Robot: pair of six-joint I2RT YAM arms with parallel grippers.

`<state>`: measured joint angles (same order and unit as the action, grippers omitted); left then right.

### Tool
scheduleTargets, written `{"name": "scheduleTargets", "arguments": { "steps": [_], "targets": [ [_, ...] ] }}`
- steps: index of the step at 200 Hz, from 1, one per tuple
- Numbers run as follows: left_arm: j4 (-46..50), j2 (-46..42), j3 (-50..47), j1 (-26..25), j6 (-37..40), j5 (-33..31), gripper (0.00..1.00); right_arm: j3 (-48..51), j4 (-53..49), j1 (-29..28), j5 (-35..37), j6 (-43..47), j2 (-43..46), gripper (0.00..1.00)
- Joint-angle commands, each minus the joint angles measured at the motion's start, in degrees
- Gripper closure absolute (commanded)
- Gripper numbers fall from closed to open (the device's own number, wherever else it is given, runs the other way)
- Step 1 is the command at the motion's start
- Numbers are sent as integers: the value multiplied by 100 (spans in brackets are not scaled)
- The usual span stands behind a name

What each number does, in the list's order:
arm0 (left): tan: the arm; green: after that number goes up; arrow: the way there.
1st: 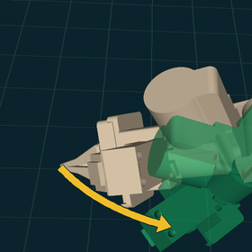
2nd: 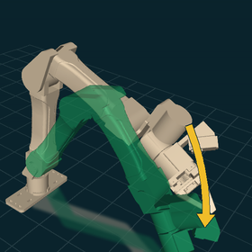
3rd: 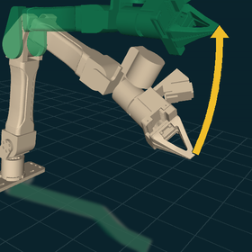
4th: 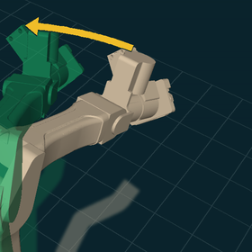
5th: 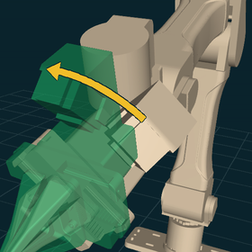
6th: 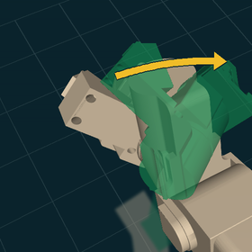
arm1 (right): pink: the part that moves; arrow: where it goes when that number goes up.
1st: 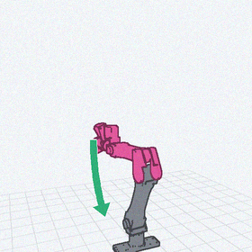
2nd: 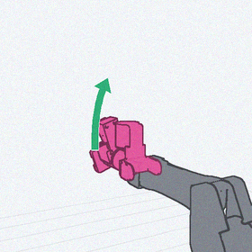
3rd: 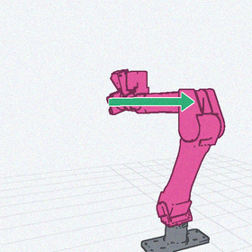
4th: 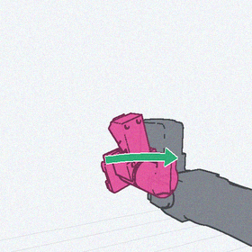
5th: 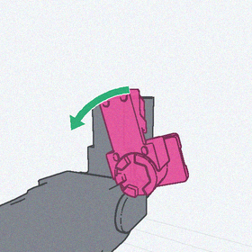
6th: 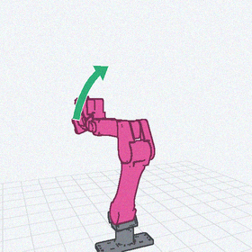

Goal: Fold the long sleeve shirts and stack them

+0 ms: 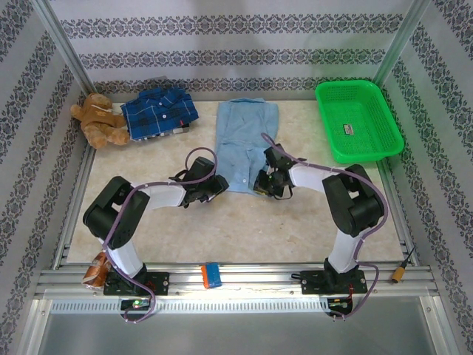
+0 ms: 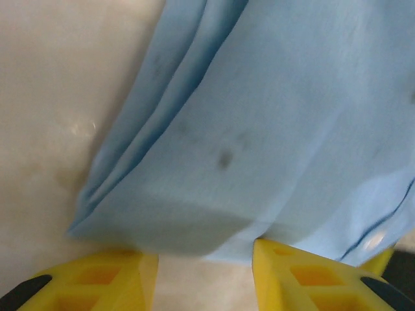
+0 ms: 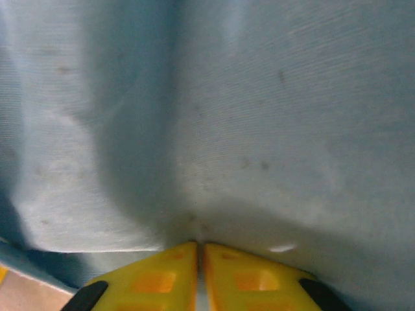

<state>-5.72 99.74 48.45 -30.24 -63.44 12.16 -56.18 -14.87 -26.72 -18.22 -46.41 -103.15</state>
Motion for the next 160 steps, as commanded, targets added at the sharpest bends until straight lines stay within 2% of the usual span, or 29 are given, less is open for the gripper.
{"name": "scheduleTargets", "arguments": {
  "steps": [1,21,42,66,84,102,124,145,160],
  "targets": [
    [-44,63,56,282,151,-199,56,556,187,-515,225,-936,237,83],
    [-58,57,123,415,312,-76,56,848,712,-1114,293,-1813,318,83],
    [-265,140,255,438,545,170,54,1026,1452,-1963,834,-3076,490,82],
    [-397,265,400,492,838,528,54,842,1888,-2863,1723,-4300,580,75],
    [-278,206,422,601,1094,671,54,741,2320,-3130,2035,-4834,610,66],
    [-95,-21,416,740,1250,814,51,481,2250,-3068,1923,-4748,705,58],
    [273,-603,416,889,1329,820,38,205,1739,-2749,1459,-4227,1079,47],
    [909,-1351,449,937,1304,708,27,-195,457,-2361,1225,-3034,1744,42],
    [1154,-1930,273,895,1074,763,23,-557,-722,-1986,1102,-1676,2216,41]
  ]
}}
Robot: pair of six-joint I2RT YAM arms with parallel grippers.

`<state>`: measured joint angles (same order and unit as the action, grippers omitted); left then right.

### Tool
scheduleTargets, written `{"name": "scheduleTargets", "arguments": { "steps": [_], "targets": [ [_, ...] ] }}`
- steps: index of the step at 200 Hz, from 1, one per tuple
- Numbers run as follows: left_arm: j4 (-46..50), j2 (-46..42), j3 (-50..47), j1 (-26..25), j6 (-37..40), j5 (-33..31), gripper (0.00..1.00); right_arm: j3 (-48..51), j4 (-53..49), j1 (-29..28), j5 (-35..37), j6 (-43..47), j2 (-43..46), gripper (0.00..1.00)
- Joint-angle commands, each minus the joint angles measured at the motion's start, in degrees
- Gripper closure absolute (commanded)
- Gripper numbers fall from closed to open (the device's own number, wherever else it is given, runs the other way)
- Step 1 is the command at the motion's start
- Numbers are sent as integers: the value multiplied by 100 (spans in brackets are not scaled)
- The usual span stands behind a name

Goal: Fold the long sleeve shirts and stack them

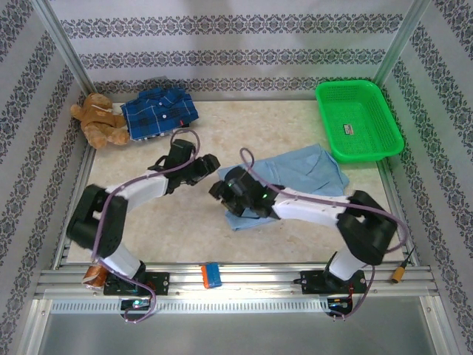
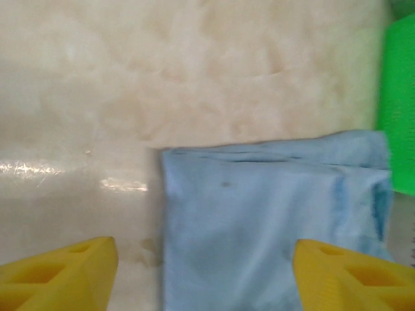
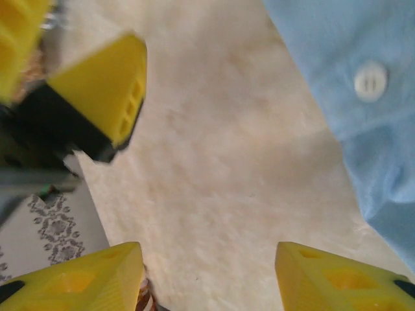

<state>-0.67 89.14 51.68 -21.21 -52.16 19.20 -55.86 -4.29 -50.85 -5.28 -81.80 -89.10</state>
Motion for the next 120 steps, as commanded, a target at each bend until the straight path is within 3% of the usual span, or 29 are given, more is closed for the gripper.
{"name": "scheduleTargets", "arguments": {
  "steps": [1,24,45,84,120],
  "targets": [
    [657,-915,-69,-11,-73,63,23,-609,-1862,453,-188,1967,835,41],
    [1143,-1767,-444,-493,-322,-224,22,-1064,-3647,1014,18,4129,1155,40],
    [1390,-2150,-728,-1248,-548,-519,28,-857,-4139,1630,-129,5446,1257,44],
    [1357,-2047,-1025,-2785,-946,-1243,42,-258,-3685,2293,-1050,6441,1206,47],
    [896,-1339,-1049,-3398,-1191,-1473,46,-113,-3561,2481,-1241,6783,727,50]
  ]
}}
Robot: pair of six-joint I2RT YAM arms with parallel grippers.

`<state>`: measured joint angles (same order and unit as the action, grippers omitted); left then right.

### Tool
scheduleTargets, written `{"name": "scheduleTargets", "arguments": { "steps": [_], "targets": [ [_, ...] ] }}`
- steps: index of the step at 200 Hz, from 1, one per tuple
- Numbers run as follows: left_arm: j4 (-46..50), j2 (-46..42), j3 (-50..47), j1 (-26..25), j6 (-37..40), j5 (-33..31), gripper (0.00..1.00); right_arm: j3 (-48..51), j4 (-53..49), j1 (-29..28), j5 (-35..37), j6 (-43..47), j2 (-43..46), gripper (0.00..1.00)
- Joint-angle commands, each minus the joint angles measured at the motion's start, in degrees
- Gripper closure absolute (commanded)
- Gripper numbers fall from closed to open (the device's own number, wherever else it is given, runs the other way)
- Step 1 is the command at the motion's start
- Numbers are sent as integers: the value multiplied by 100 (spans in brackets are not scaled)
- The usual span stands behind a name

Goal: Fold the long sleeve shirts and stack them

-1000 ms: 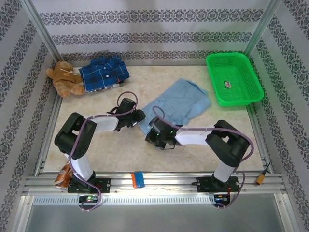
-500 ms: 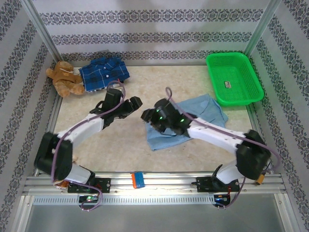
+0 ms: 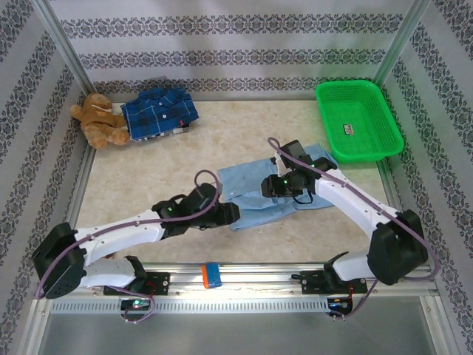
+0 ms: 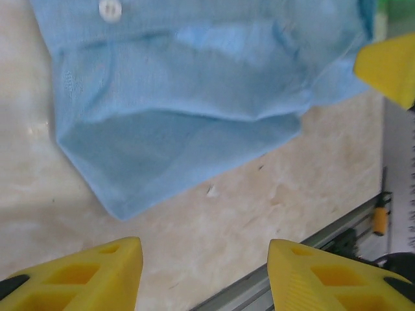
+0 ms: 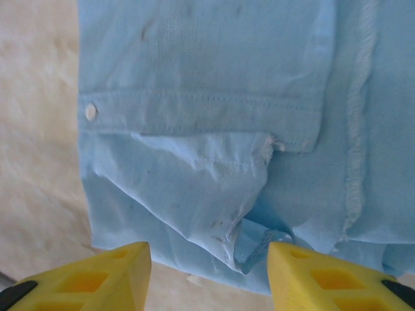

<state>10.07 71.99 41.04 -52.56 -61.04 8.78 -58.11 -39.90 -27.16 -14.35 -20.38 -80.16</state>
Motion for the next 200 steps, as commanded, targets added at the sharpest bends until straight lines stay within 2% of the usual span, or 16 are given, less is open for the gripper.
{"name": "scheduleTargets", "arguments": {
  "steps": [1,53,96,115,136,146,159,200],
  "targets": [
    [-183,399,26,-273,-304,-439,46,123,4,113,-320,641,-180,50],
    [-660,1577,490,-352,-213,-496,50,99,235,254,-209,787,-641,51],
    [-704,2154,675,-430,-221,-359,52,-130,473,316,-224,773,-1075,54],
    [-716,2255,567,-468,-276,-349,53,-293,496,325,-246,719,-1357,64],
    [-662,2384,441,-493,-308,-333,54,-438,556,334,-240,626,-1529,88],
    [-658,2420,353,-501,-351,-333,54,-532,513,350,-158,606,-1600,96],
    [-651,2437,200,-501,-398,-324,56,-678,438,397,42,590,-1671,100],
    [-570,2504,-82,-501,-384,-242,57,-1037,380,635,563,621,-1939,100]
  ]
}}
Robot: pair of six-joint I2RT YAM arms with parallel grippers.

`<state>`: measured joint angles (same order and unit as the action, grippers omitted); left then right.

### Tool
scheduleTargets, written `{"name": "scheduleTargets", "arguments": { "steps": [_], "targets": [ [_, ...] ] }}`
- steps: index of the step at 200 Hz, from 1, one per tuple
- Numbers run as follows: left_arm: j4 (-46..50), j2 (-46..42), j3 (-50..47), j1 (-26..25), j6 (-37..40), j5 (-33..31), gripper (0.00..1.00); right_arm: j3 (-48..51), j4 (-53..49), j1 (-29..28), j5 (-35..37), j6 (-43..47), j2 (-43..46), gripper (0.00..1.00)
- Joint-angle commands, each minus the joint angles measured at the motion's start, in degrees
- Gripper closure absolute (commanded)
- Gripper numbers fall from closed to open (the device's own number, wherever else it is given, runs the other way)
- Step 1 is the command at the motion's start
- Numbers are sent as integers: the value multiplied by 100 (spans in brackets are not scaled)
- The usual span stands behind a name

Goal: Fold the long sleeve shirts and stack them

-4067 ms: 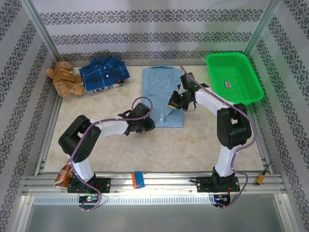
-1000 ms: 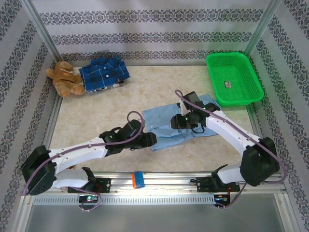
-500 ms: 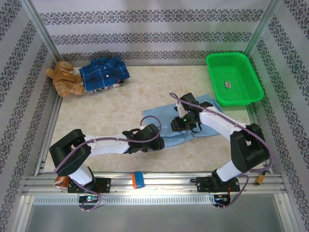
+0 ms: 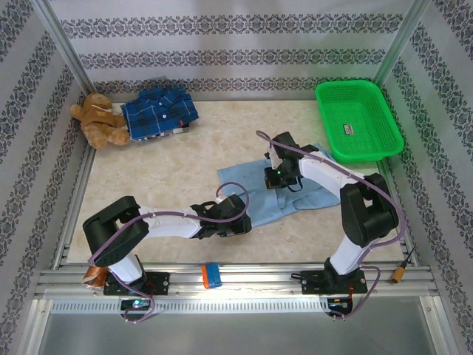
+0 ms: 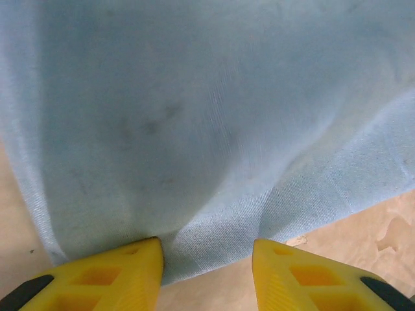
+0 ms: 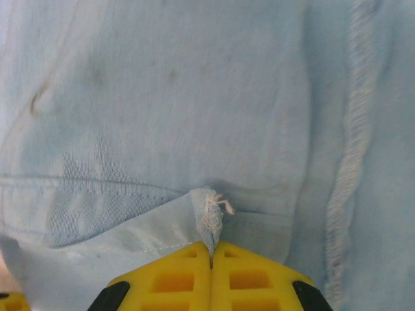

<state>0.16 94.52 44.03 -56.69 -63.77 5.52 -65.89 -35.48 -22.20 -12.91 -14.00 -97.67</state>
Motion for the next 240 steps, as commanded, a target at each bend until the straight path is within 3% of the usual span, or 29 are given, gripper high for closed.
{"name": "scheduleTargets", "arguments": {
  "steps": [1,48,77,86,105,134,157,186,216,240],
  "targets": [
    [422,251,-384,-88,-110,87,57,-267,-63,142,424,-12,-203,100],
    [218,320,-342,-110,45,207,57,-359,-20,170,700,91,-590,100],
    [149,279,-208,-128,214,361,54,-463,-20,172,841,34,-668,92],
    [140,130,-173,-132,229,409,51,-456,-99,172,966,-7,-608,87],
    [316,-459,-6,-132,240,386,43,-329,-201,197,1232,-159,-289,64],
    [963,-1581,381,-115,347,232,29,-222,-371,208,1399,-359,283,56],
    [1687,-2429,447,105,303,-34,20,-270,-488,187,1450,-522,801,54],
    [2231,-3032,113,946,259,47,19,-495,-604,81,1103,-576,1002,53],
    [1778,-3036,-350,1678,340,330,20,-760,-626,-205,631,-507,648,58],
    [1109,-2574,-452,1884,390,527,21,-829,-626,-388,542,-499,170,65]
  ]
}}
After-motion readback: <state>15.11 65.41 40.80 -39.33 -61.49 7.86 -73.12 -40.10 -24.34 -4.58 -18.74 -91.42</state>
